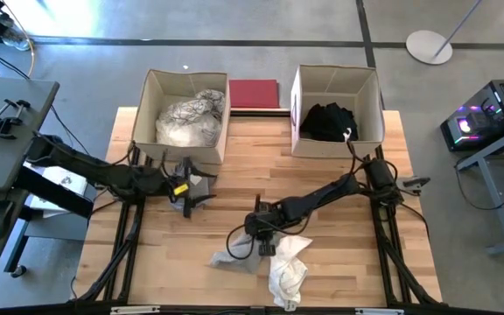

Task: Sort clothes
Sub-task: Put the gray shorts into the left laundry organizer

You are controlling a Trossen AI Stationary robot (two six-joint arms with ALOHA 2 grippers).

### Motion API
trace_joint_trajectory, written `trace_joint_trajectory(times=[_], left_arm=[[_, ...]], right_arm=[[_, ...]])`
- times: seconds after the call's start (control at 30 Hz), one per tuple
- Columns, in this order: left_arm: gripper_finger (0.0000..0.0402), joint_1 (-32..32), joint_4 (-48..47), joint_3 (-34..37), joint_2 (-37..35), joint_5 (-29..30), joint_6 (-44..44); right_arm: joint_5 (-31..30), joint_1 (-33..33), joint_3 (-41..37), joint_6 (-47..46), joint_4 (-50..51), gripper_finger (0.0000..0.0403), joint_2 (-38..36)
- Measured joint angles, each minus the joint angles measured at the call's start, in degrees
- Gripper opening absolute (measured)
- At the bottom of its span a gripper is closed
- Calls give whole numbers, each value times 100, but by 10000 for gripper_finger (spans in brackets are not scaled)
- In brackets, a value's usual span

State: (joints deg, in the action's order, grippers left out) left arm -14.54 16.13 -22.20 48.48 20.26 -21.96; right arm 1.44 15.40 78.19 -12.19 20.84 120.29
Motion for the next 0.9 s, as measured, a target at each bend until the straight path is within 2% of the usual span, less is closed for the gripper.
trace_joint_trajectory(times=[0.2,0.37,0.53,0.9], left_arm=[[262,-252,43,3,673,349,-72],[262,-320,251,3,1348,-53,-63],[262,-317,1365,3,2023,-547,79],[262,-267,3471,-35,3375,-721,46]], right_arm=[[-550,-4,-43,22,232,11,-244],[-960,-3,-42,46,421,6,-740],[-1351,-2,-40,87,384,3,-1244],[-2356,166,-31,667,-343,1,-2070]])
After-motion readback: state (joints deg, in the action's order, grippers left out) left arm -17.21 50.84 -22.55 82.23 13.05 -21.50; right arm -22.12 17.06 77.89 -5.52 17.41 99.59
